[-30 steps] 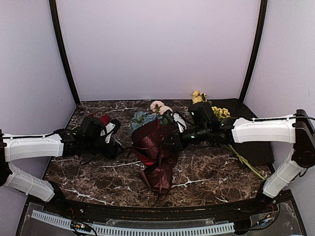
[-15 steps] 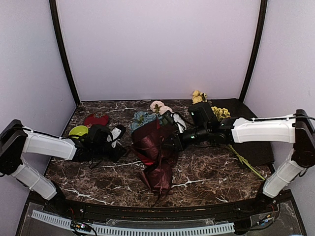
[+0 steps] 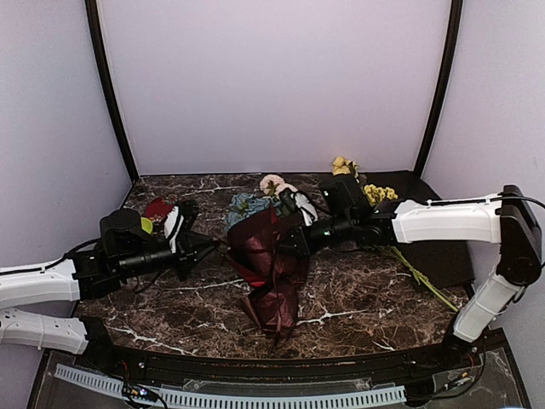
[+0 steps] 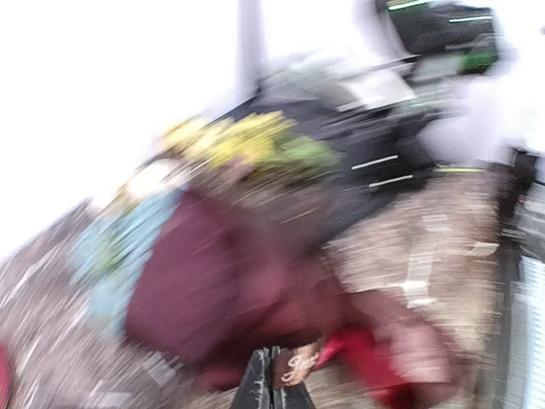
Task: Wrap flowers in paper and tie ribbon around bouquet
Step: Cross the ribbon over the folded bouquet.
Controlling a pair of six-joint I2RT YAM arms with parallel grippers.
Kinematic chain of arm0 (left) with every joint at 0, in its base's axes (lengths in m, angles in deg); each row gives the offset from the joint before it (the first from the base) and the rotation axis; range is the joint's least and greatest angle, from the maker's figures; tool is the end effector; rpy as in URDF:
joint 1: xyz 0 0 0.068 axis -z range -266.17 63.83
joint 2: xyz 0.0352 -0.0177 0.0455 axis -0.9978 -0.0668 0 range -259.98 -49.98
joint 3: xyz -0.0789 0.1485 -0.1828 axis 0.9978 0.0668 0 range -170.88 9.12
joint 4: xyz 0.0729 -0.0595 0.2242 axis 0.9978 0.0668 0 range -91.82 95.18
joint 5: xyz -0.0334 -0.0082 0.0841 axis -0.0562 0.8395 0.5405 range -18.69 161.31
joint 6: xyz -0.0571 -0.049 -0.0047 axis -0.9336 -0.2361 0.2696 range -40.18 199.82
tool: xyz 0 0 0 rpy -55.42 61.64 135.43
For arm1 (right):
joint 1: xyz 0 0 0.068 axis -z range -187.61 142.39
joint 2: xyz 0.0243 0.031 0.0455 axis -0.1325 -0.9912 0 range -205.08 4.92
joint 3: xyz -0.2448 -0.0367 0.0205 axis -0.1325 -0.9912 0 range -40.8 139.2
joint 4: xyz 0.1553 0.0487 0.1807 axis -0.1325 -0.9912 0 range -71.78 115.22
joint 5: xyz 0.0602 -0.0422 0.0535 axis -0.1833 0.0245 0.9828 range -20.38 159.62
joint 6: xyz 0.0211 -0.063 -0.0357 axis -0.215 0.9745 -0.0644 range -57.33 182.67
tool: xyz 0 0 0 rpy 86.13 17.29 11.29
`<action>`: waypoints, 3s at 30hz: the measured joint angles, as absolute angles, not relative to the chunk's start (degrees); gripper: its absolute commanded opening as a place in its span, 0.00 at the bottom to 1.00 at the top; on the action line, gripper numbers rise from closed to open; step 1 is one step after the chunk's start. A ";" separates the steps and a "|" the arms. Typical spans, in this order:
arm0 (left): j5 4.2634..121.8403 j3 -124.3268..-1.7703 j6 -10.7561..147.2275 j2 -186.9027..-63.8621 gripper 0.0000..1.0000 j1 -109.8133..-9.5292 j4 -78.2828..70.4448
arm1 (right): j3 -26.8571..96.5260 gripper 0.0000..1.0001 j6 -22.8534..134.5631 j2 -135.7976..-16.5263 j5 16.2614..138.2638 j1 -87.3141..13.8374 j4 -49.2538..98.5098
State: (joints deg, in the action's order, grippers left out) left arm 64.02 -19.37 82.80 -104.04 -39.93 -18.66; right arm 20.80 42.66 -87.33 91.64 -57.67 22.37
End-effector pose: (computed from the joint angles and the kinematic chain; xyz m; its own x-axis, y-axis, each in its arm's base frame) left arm 0.1634 -0.1822 0.2428 -0.0631 0.1404 -0.9881 0.8076 0.5889 0.0322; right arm 0.2158 0.2951 0.2153 -0.6449 -0.2760 -0.7127 -0.7352 0.4788 0.4798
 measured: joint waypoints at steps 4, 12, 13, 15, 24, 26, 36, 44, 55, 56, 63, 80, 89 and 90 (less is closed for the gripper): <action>55.87 -21.53 85.49 -103.17 0.00 -35.95 -16.27 | 21.20 0.00 42.00 -88.29 91.64 -57.06 22.20; 44.22 -34.93 90.01 -122.46 0.00 -25.86 -9.83 | 23.03 0.00 41.37 -88.77 92.01 -56.34 21.15; 42.98 -36.27 90.34 -124.72 0.00 -25.14 -10.07 | 23.14 0.00 41.37 -88.77 92.10 -56.23 21.08; 40.64 -39.76 91.45 -129.72 0.00 -23.52 -10.55 | 23.21 0.00 41.39 -88.77 92.10 -56.08 20.82; 40.92 -55.24 97.03 -148.19 0.06 -18.38 -12.40 | 23.25 0.00 42.42 -88.77 92.10 -55.82 18.61; 42.04 -56.64 97.68 -150.14 0.22 -18.10 -11.88 | 23.25 0.00 42.68 -88.77 92.08 -55.80 18.26; 52.79 -58.82 101.44 -150.66 0.87 -17.83 -8.36 | 23.54 0.00 43.77 -88.77 92.76 -55.55 17.54; 57.53 -44.33 98.82 -135.19 0.62 -21.66 -13.61 | 25.35 0.00 44.19 -88.75 94.79 -55.55 16.84; 63.46 -33.64 88.02 -131.05 0.67 -32.37 -24.67 | 25.35 0.00 44.15 -88.75 98.90 -57.02 18.48; 63.43 -33.64 87.76 -131.99 0.67 -32.26 -24.95 | 25.35 0.00 44.12 -88.75 99.23 -57.24 18.74; 62.28 -33.80 86.71 -136.67 0.63 -32.28 -27.62 | 23.95 0.00 43.99 -88.73 99.88 -58.16 19.70; 56.90 -34.32 85.33 -140.08 0.00 -32.28 -31.99 | 22.92 0.04 43.71 -88.51 99.18 -58.13 20.14; 56.31 -33.58 85.31 -140.08 0.00 -32.28 -33.21 | 21.37 0.54 43.64 -85.56 96.89 -57.46 18.59; 56.35 -33.47 85.27 -140.08 0.00 -32.28 -33.45 | 20.24 0.54 43.75 -84.05 96.52 -57.22 18.39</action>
State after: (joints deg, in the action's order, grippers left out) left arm 56.35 -33.47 85.27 -140.08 -32.28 -33.45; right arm 20.24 43.75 -84.05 96.52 -57.22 18.39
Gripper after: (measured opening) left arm 0.004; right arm 0.512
